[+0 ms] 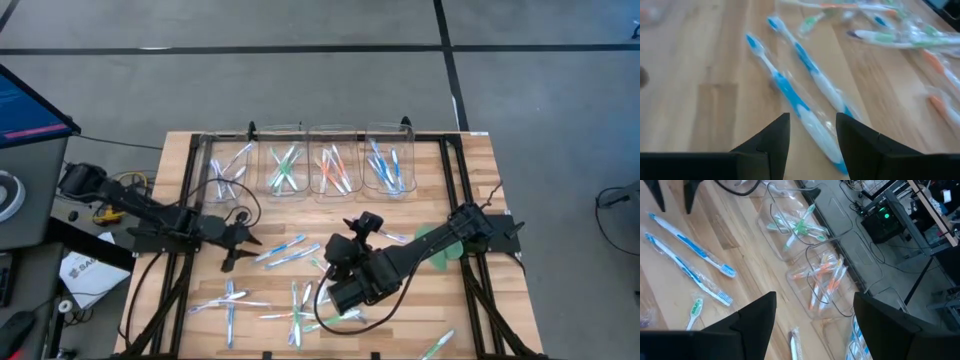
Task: Pick & Place Toothbrushes
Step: Put the blue toothbrush into the right transparent bin
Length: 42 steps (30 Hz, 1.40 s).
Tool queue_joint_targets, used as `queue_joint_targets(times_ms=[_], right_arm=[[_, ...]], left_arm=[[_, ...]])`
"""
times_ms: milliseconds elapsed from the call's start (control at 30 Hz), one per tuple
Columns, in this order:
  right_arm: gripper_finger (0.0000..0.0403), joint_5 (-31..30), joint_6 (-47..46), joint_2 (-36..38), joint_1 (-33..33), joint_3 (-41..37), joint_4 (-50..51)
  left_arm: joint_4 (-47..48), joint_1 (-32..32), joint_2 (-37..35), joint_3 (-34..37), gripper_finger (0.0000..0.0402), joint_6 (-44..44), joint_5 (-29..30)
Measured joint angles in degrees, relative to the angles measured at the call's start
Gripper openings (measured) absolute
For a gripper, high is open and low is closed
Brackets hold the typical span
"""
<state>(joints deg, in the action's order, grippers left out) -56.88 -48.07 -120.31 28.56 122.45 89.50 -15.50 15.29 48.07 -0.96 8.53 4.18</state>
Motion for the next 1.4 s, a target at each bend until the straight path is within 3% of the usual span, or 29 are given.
queue_joint_targets(times_ms=[267, 400, 567, 1033, 1400], right_arm=[[0.0260, 0.0, 0.0, 0.0, -1.0, -0.7, -0.8], [0.0260, 0.0, 0.0, -0.2, -1.4, -3.1, -0.9], [0.0260, 0.0, 0.2, -0.2, -2.0, -6.6, -2.1], [0.0260, 0.0, 0.0, 0.0, -2.0, -7.1, -2.8], [0.0260, 0.0, 0.1, 0.0, -2.0, -7.1, -3.0]], left_arm=[[-0.7, 7.4, 0.1, 0.6, 0.0153, 0.8, 0.2], [-0.8, 8.9, 1.7, 0.6, 0.0153, 0.8, 3.4], [-2.0, 8.9, 5.9, 0.6, 0.0153, 1.3, 8.1], [-13.9, 8.9, 19.8, 0.6, 0.0153, 4.4, 6.8], [-17.5, 8.4, 24.9, 0.5, 0.0139, 11.0, 7.4]])
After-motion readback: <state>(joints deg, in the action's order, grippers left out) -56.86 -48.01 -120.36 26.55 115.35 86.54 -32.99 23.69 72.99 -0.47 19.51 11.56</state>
